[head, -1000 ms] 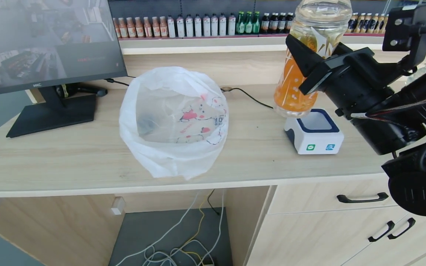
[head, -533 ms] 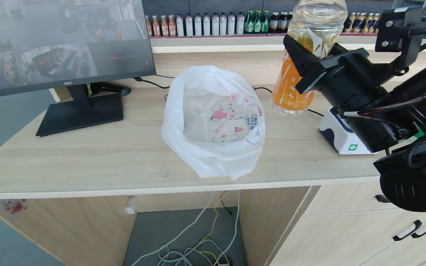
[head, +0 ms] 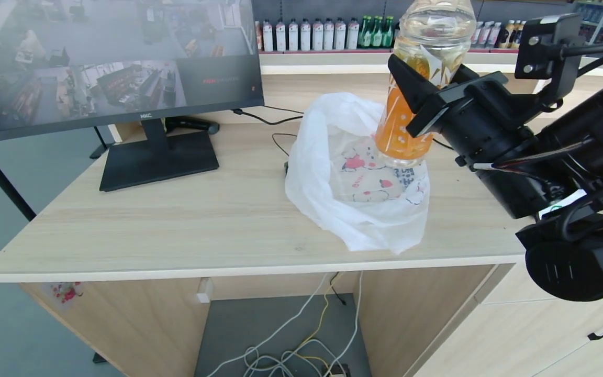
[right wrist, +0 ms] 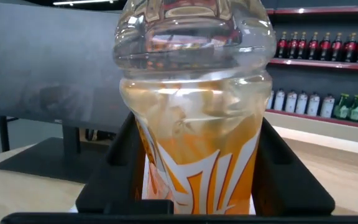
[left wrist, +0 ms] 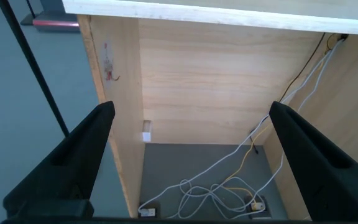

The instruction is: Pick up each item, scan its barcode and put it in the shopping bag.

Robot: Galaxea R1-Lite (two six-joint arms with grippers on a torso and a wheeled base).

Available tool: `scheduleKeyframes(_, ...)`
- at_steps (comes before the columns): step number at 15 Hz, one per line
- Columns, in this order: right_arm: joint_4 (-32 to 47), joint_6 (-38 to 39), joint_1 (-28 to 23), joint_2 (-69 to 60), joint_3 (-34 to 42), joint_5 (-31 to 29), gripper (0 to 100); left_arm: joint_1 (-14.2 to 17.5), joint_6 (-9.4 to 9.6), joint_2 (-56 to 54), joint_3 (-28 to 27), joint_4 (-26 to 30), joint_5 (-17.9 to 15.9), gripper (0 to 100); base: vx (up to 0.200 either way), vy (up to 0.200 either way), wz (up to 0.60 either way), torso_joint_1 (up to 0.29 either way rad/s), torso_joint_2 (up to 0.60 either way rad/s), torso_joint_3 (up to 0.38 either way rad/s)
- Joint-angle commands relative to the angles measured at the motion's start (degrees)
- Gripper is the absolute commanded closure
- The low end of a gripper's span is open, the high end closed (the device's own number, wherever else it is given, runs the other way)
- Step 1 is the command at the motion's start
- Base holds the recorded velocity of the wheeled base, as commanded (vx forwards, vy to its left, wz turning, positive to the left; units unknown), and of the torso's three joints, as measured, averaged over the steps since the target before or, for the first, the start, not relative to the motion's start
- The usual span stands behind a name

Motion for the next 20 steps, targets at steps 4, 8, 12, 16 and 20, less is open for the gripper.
scheduleKeyframes(4,-0.5,0.0,-0.1,3.5,-2.8,-0.2,100,0.0,-0.09,0.0,0.0,0.0,0.0,0,0.000,0.000,0.00,0.000,0.00,0.000)
scheduleKeyframes(8,-0.6,0.0,1.0,8.0,-5.8,-0.1,100,0.0,-0.09,0.0,0.0,0.0,0.0,0,0.000,0.000,0.00,0.000,0.00,0.000)
scheduleKeyframes(12,-0.6,0.1,1.8,14.3,-12.0,-0.1,100,0.0,-0.09,0.0,0.0,0.0,0.0,0,0.000,0.000,0.00,0.000,0.00,0.000)
scheduleKeyframes(16,-0.2,0.6,1.9,20.1,-17.5,-0.1,100,0.0,-0.09,0.0,0.0,0.0,0.0,0,0.000,0.000,0.00,0.000,0.00,0.000)
scheduleKeyframes(20,-0.1,0.6,2.2,23.1,-19.6,-0.2,100,0.0,-0.09,0.0,0.0,0.0,0.0,0,0.000,0.000,0.00,0.000,0.00,0.000)
